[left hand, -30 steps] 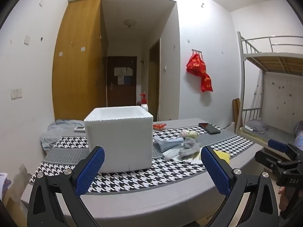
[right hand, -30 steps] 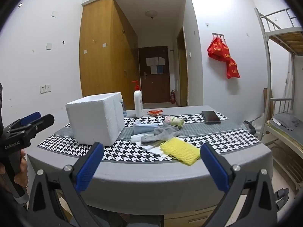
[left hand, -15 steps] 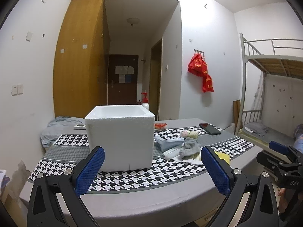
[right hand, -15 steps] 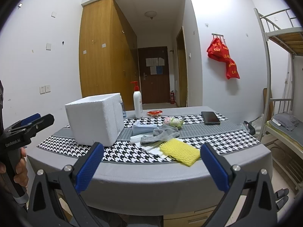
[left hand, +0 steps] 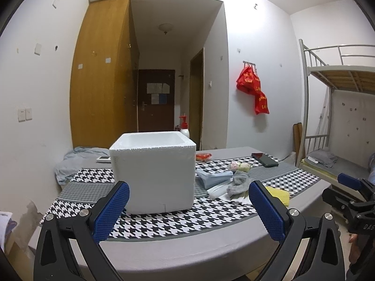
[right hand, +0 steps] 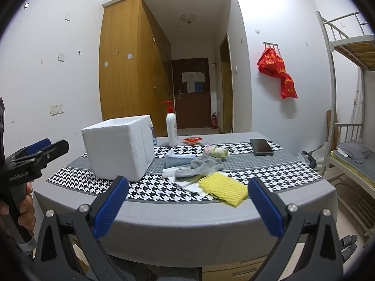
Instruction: Organize soft objects
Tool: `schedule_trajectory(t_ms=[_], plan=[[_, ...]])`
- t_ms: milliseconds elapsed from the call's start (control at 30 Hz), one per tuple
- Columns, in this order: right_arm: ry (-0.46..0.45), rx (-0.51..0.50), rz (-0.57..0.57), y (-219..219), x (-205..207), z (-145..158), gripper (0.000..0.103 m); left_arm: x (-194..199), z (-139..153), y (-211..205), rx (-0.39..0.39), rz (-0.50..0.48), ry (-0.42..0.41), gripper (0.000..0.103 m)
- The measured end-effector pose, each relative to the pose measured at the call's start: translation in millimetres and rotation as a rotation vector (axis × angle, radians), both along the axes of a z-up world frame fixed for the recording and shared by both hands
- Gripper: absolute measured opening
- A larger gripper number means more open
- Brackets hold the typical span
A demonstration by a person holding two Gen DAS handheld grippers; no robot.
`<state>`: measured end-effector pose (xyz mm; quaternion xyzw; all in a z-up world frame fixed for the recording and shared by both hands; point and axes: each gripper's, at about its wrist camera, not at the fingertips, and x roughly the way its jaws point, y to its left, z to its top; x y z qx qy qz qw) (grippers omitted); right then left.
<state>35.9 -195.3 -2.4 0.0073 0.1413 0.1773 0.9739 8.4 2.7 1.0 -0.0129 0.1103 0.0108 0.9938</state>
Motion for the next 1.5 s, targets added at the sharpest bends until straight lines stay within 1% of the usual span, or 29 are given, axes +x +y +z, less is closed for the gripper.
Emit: schedule_trajectory(t_ms=[533,800,1233,1500], plan=[[-0.001,-0.005,0.000,3.7,-0.2,-1.9,0.103,0.9,-0.1,6.7,-0.014,0.009,0.015,0.102],[-0.009,-0.005,0.003,3.3,-0.6,-2.4,0.103,1.9,-0.9,5.6,-0.008,0.017,0.018,0.102],[-0.011,-0.008,0.008,4.4,-2.0,-1.5,0.103,2.9,1.7,7.8,-0.005,0.011,0.009,0.102],[0.016,0.004,0.005,2.7,16.2,-0.1,0.103,16.4,1.9,6.3,-0.001,-0.020,0.016,0.102]])
